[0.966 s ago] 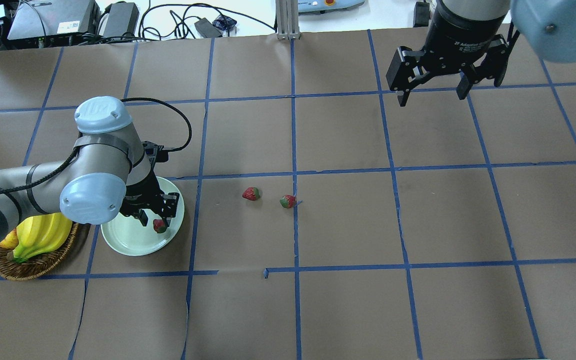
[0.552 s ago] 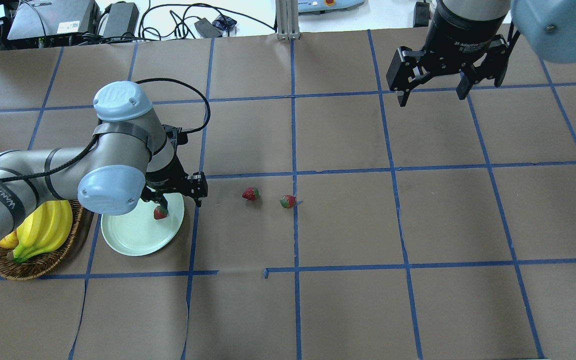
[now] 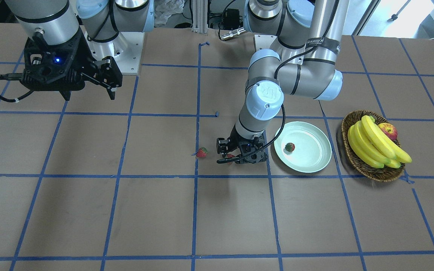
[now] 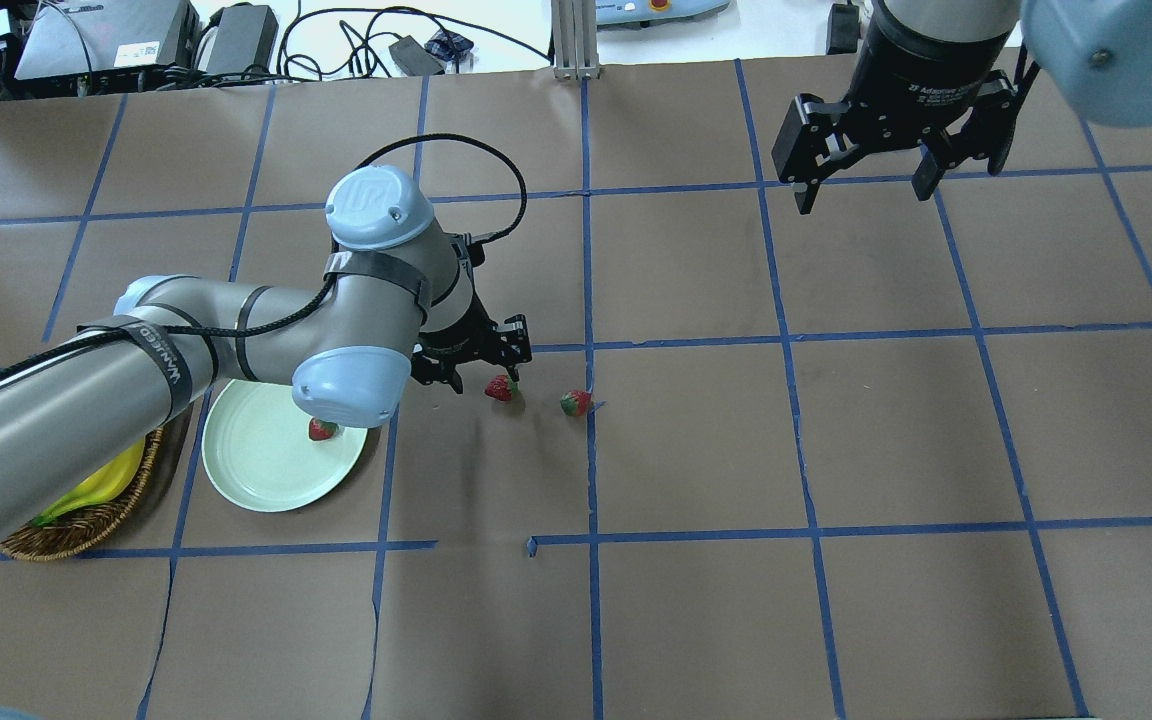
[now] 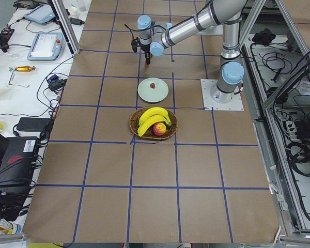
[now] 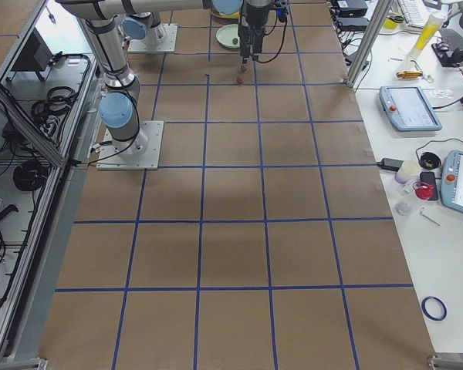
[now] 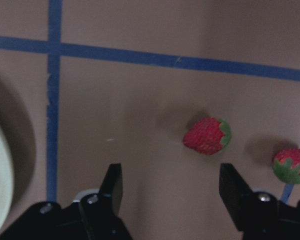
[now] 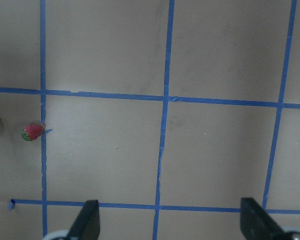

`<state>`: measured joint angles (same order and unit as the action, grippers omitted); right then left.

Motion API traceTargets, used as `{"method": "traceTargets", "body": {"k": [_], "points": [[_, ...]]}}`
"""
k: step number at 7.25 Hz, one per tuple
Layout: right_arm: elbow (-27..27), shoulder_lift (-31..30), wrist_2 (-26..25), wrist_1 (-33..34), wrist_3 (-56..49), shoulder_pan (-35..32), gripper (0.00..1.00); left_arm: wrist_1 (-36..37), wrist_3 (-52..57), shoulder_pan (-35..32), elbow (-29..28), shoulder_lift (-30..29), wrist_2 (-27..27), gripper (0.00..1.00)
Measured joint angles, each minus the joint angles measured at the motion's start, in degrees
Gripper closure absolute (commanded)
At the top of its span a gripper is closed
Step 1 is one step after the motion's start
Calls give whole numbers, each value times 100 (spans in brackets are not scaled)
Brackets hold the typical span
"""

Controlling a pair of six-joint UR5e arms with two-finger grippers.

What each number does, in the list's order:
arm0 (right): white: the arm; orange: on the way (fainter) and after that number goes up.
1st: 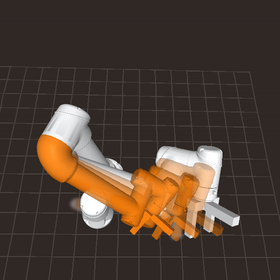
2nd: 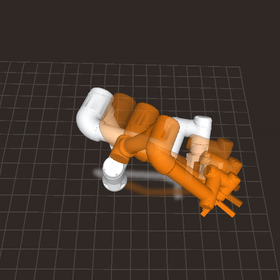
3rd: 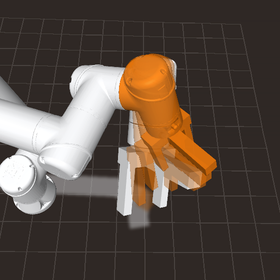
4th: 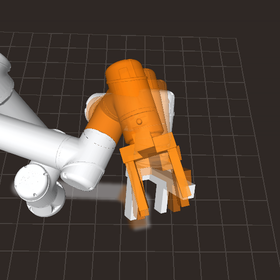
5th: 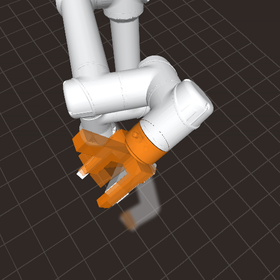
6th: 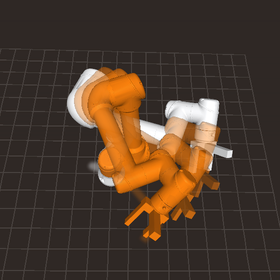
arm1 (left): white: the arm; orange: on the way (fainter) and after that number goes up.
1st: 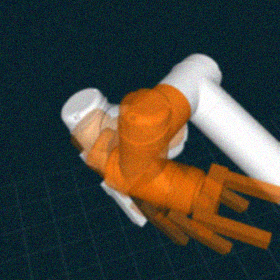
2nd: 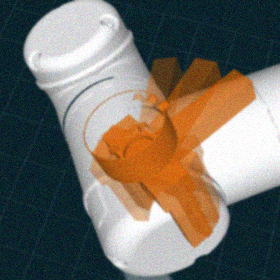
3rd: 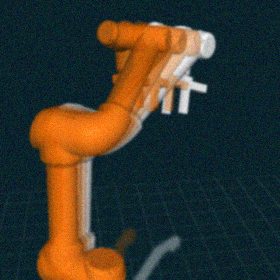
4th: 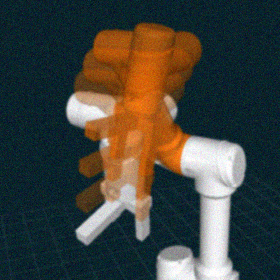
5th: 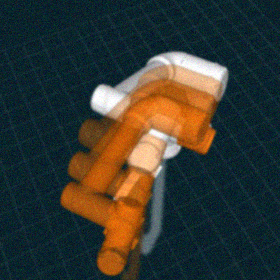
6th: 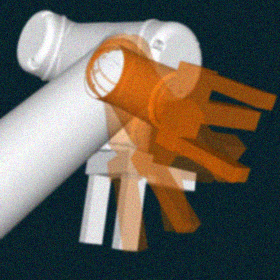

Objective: Collect all strawberries into plate
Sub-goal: 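Move the left gripper to the next strawberry and grasp it, then place the strawberry on the plate and open the left gripper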

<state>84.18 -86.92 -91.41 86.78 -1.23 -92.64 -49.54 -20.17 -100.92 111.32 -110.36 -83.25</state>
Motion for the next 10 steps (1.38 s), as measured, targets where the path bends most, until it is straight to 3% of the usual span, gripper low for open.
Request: {"method": "traceTargets", "body": {"k": [1,2,3,4,5,8,10], "points": [[-1,0,0,0,-2,0,0,188,-129,-67,-2,-193,-4,32],[-4,0,0,3,-6,0,0,281,-174,-99,-4,-326,-30,44],[-4,0,0,5,-7,0,0,315,-180,-114,-7,-398,-49,72],[-2,0,0,5,-7,0,0,325,-171,-117,-16,-419,-54,90],[-2,0,-2,6,-5,0,0,323,-140,-120,-53,-399,-55,96],[-19,-1,-8,6,-8,0,0,-155,237,-3,-245,-113,-606,94],[-15,0,-9,6,-9,0,0,-826,1349,632,-23,245,-1181,94]]}}
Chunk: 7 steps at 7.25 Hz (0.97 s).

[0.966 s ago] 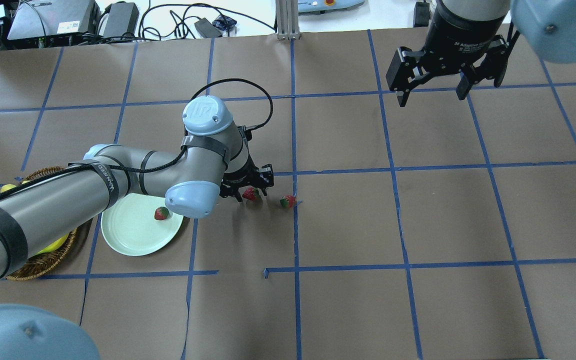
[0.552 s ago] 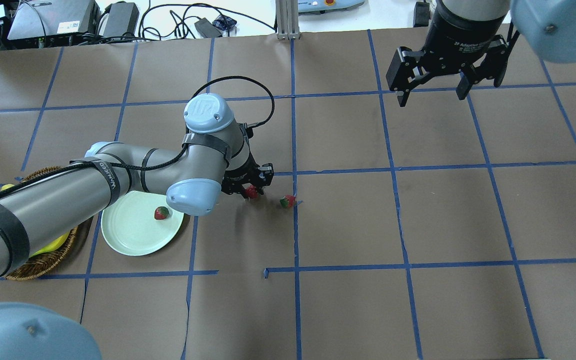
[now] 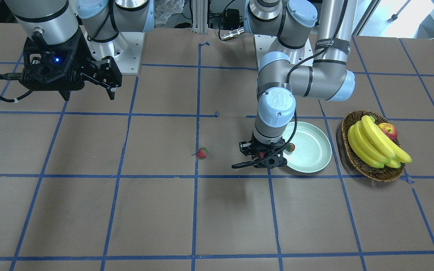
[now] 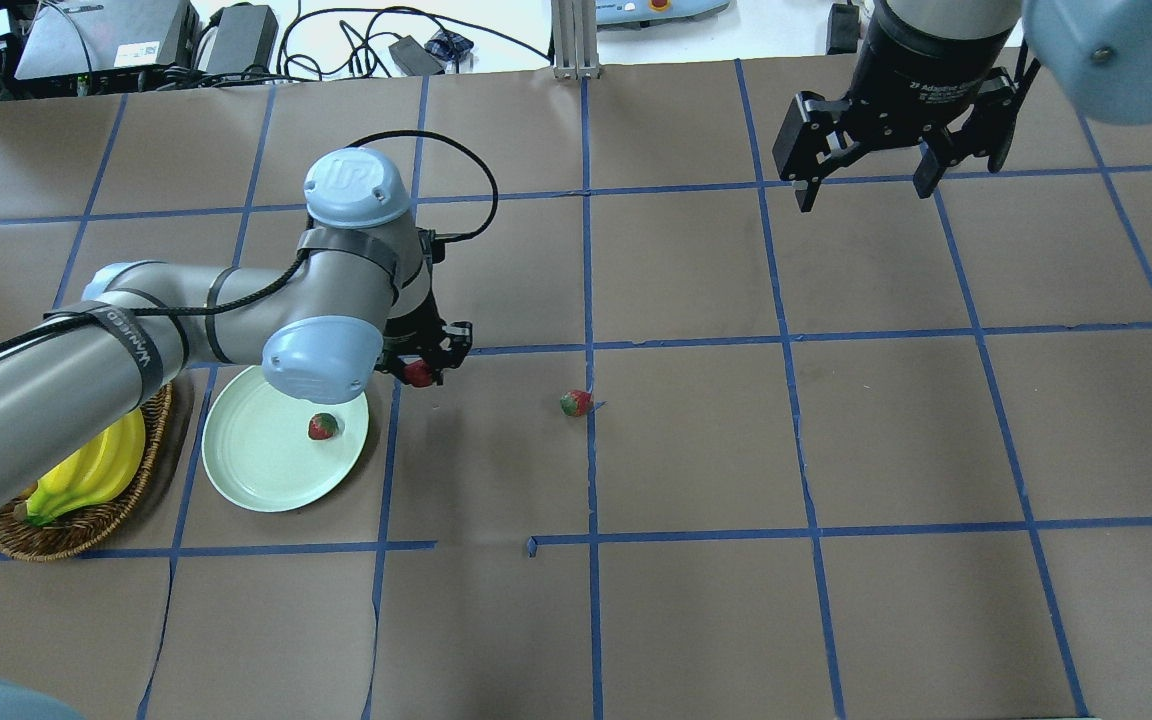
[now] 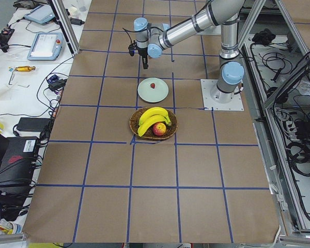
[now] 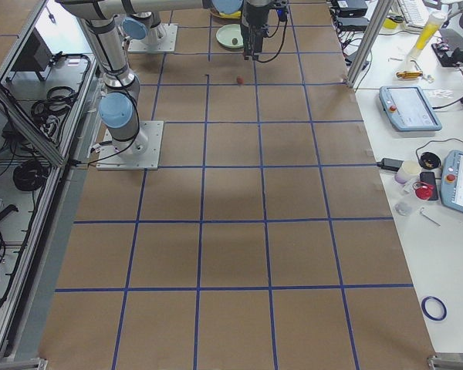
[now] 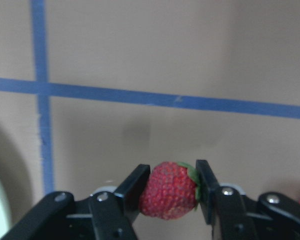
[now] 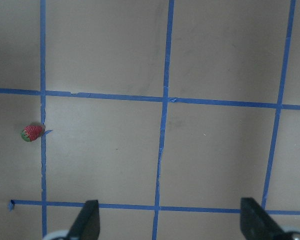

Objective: Collect all strawberries into plate
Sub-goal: 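Place the strawberry on the plate and open the left gripper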

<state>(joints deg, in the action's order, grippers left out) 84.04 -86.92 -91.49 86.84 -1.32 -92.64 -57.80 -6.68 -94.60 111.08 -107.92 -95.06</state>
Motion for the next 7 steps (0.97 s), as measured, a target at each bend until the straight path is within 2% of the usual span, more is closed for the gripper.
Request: {"method": "traceTargets", "body": {"k": [1,2,3,4,7], "points": [[10,0,0,0,0,0,0,-125,658,450,282,193,-200,87],[18,-2,0,-2,0,0,0,-156,1170,834,551,353,-299,66],[24,-6,0,-6,0,0,0,-160,1486,1070,708,453,-336,14],[29,-8,2,-8,0,0,0,-162,1626,1171,773,505,-338,0],[26,-7,8,-6,0,0,0,-177,1395,966,753,658,-155,0]]}}
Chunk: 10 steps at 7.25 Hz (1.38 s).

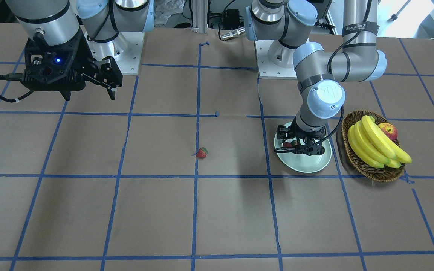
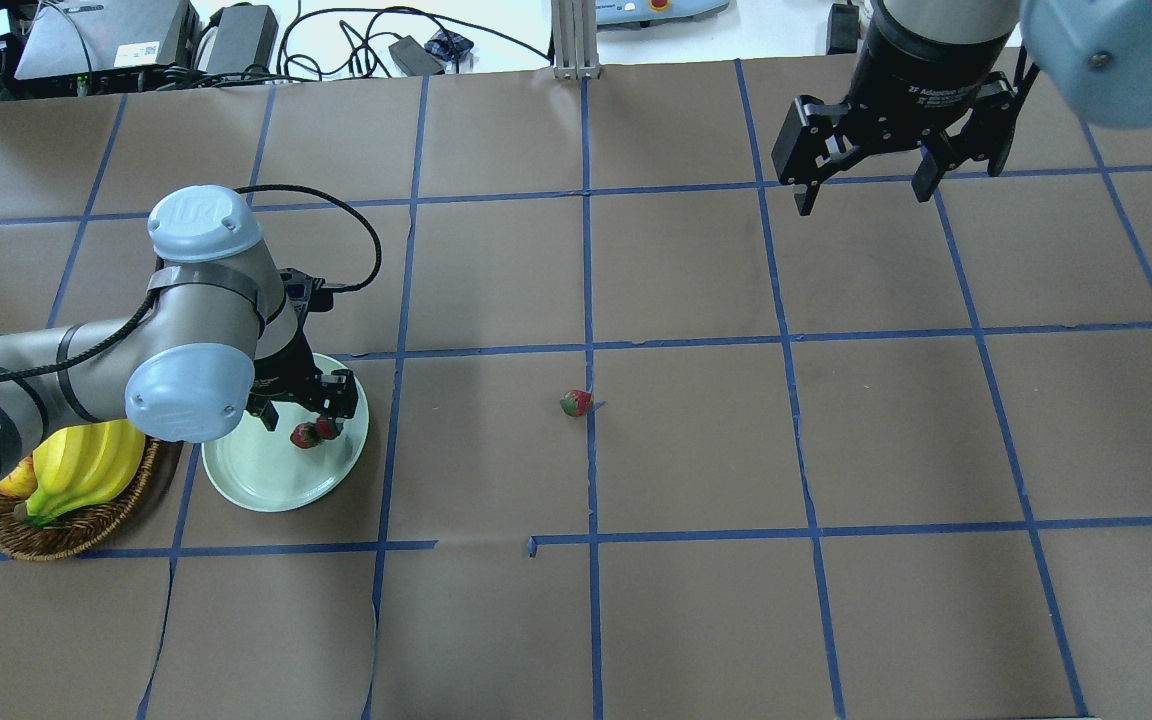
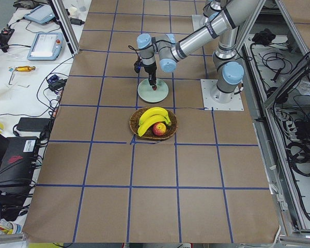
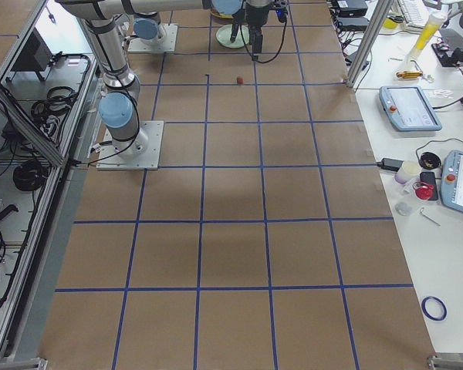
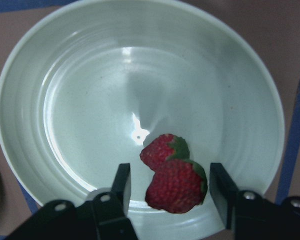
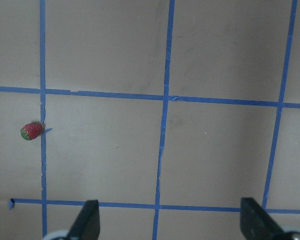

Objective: Collect all strawberries into plate
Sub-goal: 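Place the strawberry on the plate and open the left gripper, then reach the left gripper to the last strawberry and grasp it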

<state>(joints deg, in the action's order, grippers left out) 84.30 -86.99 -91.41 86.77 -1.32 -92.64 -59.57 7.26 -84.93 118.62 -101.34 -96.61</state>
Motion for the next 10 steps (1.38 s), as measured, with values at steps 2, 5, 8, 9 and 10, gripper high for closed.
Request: {"method": "traceTargets", "body": {"k": [2,5,8,9,10], "points": [[-1,-2,0,-2,0,0,0,6,-1057,-647,-292,36,482,2],[0,0,2,3,0,-1,0,787,-3099,-1748,-658,-329,1216,7],[7,-2,9,-2,7,-8,0,1549,-3884,-2428,-708,-934,1258,18],[7,-3,9,-2,8,-8,0,1614,-3941,-2530,-730,-1076,1240,27],[7,-2,9,-2,9,-9,0,1669,-3967,-2586,-744,-1195,1235,46]]}}
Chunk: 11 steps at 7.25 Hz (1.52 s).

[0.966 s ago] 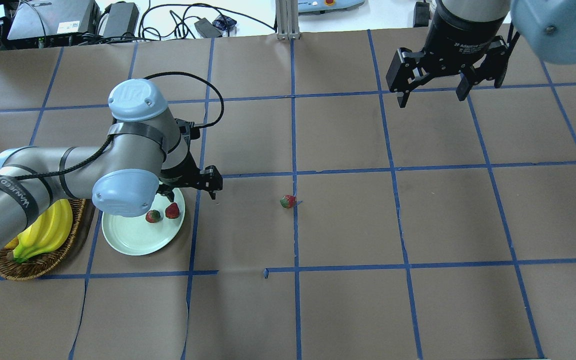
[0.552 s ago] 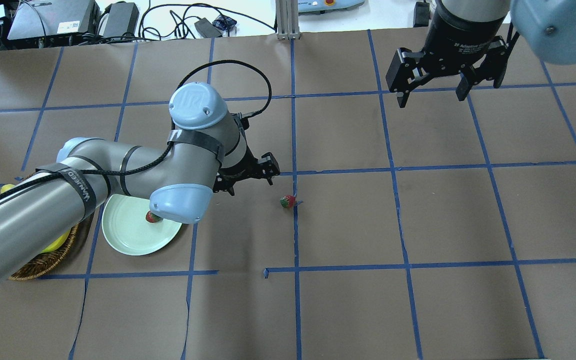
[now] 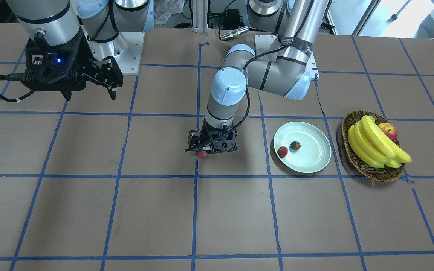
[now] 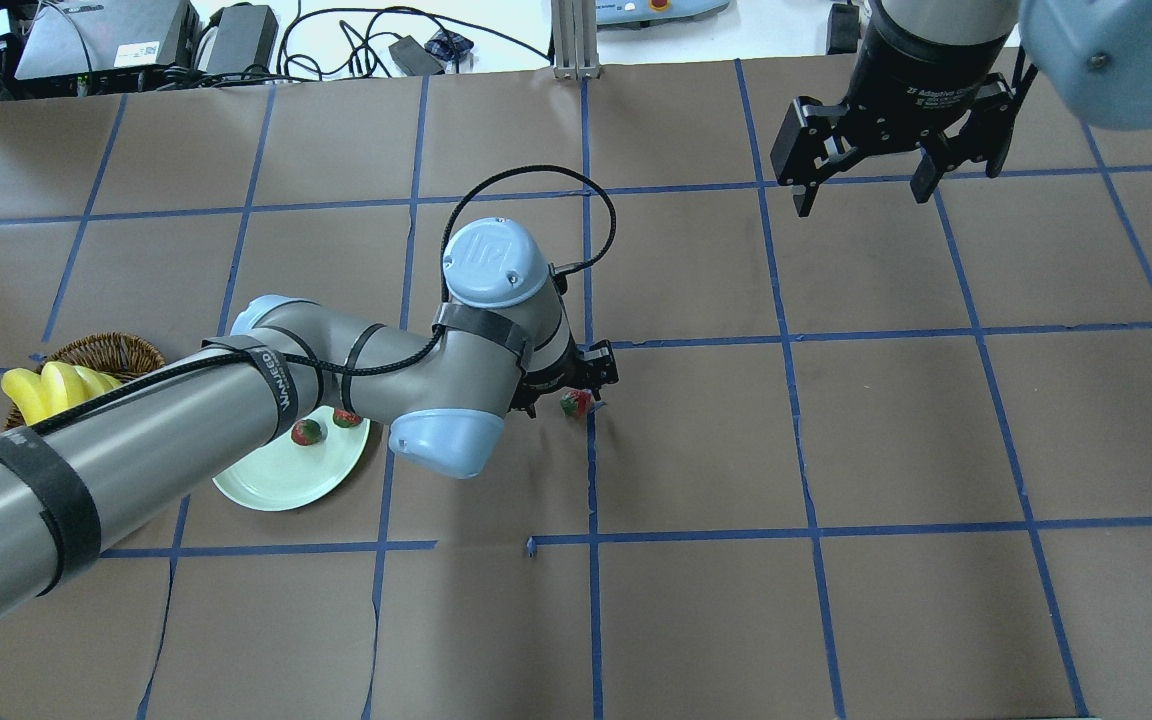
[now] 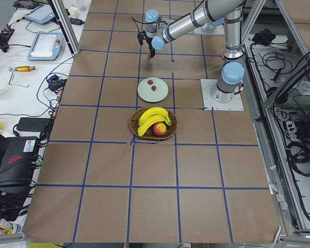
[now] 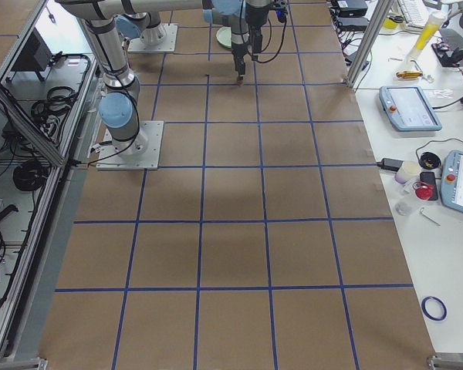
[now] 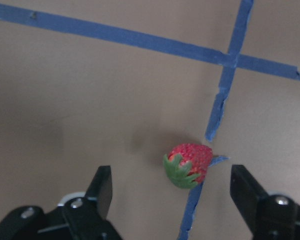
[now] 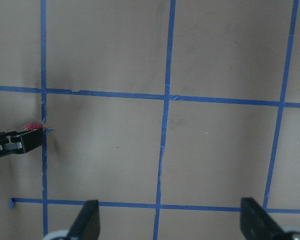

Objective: Collect all strawberries into plate
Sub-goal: 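Reach the left gripper to the last strawberry and grasp it, then carry the strawberry onto the plate and open the left gripper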

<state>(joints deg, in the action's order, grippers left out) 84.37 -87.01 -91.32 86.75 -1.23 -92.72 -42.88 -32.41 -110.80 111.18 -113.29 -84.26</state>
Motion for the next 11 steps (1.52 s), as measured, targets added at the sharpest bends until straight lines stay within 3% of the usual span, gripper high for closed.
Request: {"method": "traceTargets", "body": {"k": [2,4,6,8,10,11], "points": [[0,0,0,0,0,0,0,144,-23,-40,-10,-151,-2,100],[-1,0,0,0,0,1,0,208,71,-44,-119,-149,-3,100],[-10,1,0,6,-5,2,0,-202,519,111,-350,67,-217,100],[-21,7,-6,8,-8,4,0,-846,1745,798,-164,510,-728,100],[-26,8,-8,14,-7,6,0,-1074,3318,1799,428,1062,-1071,97],[-26,9,-9,16,-5,6,0,-1099,4106,2402,691,1277,-1129,85]]}}
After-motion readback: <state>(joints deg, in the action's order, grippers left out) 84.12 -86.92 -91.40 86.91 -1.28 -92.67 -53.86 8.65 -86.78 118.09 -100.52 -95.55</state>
